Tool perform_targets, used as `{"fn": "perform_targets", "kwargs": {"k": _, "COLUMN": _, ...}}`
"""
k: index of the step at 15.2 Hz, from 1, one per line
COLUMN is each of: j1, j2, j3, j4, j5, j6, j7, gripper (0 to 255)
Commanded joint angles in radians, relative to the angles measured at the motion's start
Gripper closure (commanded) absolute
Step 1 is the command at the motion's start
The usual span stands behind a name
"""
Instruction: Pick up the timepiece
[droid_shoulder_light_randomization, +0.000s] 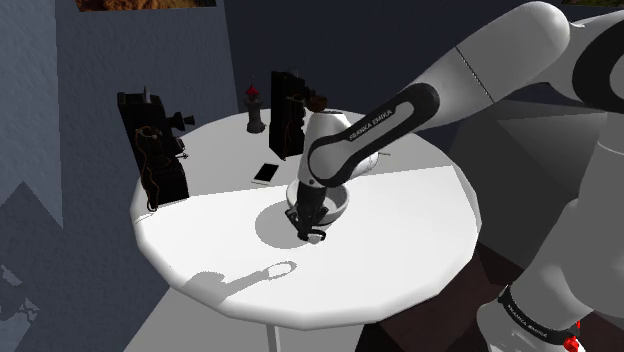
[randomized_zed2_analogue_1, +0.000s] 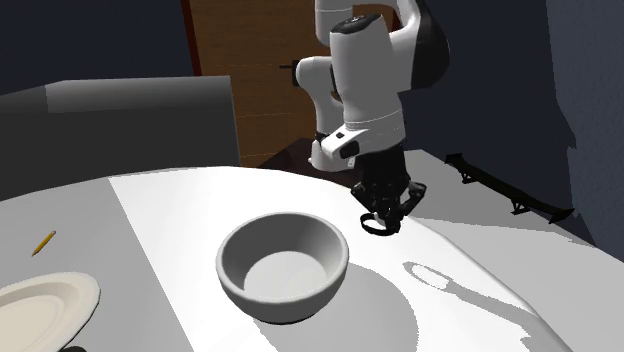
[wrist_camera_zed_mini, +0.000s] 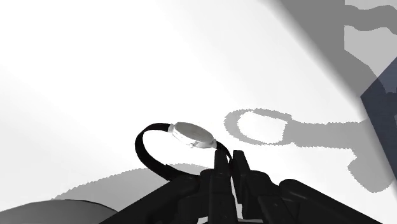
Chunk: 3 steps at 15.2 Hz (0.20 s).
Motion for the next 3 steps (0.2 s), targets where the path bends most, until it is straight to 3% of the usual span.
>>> {"fn": "perform_targets", "kwargs": {"k": 1, "j1": 0.001, "j2": -0.020, "j3": 0.001, "j4": 0.004, "j5": -0.002, "j6": -0.023, "j7": 0.009, "gripper": 255}}
{"fn": "perform_targets", "kwargs": {"k": 3, "j1": 0.000, "j2": -0.021, "j3": 0.001, "j4": 0.004, "j5": -0.002, "j6": -0.025, "j7": 0.009, "gripper": 255}}
